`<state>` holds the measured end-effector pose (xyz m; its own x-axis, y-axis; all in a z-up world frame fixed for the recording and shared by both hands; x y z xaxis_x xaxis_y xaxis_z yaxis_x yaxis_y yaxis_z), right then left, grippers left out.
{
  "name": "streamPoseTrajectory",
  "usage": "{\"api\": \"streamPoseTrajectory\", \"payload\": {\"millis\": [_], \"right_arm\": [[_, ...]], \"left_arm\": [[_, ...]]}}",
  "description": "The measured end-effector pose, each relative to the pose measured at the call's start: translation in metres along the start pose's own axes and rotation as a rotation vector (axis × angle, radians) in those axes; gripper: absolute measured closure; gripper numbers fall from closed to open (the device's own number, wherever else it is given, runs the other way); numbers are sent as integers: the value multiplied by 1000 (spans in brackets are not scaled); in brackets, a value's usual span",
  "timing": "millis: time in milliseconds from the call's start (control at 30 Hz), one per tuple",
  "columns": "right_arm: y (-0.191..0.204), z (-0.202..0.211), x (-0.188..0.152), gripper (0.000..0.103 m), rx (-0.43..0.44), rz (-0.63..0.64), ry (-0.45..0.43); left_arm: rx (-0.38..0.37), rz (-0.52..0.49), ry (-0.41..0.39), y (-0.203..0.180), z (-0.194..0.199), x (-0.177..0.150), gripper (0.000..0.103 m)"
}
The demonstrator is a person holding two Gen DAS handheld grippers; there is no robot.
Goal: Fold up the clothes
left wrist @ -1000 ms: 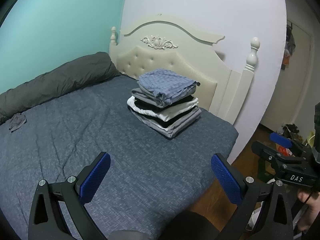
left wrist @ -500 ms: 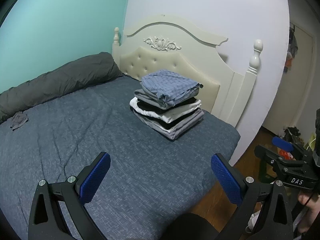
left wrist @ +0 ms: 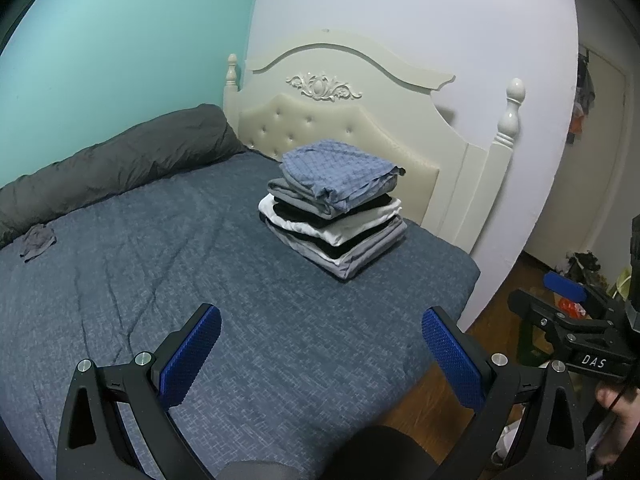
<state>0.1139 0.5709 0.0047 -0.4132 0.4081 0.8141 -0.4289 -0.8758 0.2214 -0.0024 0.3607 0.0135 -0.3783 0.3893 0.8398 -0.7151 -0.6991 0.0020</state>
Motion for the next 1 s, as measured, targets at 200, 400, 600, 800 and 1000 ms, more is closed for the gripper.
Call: {"api": "streamPoseTrajectory", "payload": {"millis": [200,400,600,800,1000], "right_arm": [[0,-2,0,2,2,2,3],[1,-1,-2,2,2,2,5],[1,0,-2,2,1,1,3],[0,0,-2,2,0,-3,2],[1,0,-3,2,-1,-6,3]], "left_arm": [[-14,1,0,0,-1,0,1],[-12,1,-3,-1,-1,0,1],[-13,2,-3,-1,-2,0,1],[-17,-1,-4,-2,-1,0,1],[-17,0,-4,-1,-1,-1,1]]}}
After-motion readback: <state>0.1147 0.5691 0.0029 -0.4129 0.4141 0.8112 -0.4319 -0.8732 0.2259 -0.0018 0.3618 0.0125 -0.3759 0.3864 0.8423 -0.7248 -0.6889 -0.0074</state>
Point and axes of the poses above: each gripper's, at about its wrist camera, not at the fingertips, and z roughly against the way its jaws point, y to its left, x to its top, the point moved 2 cm from there along -z, roughly the way its jaws point, and after that the axes turned 10 degrees about -z, right-handed, at the moved point
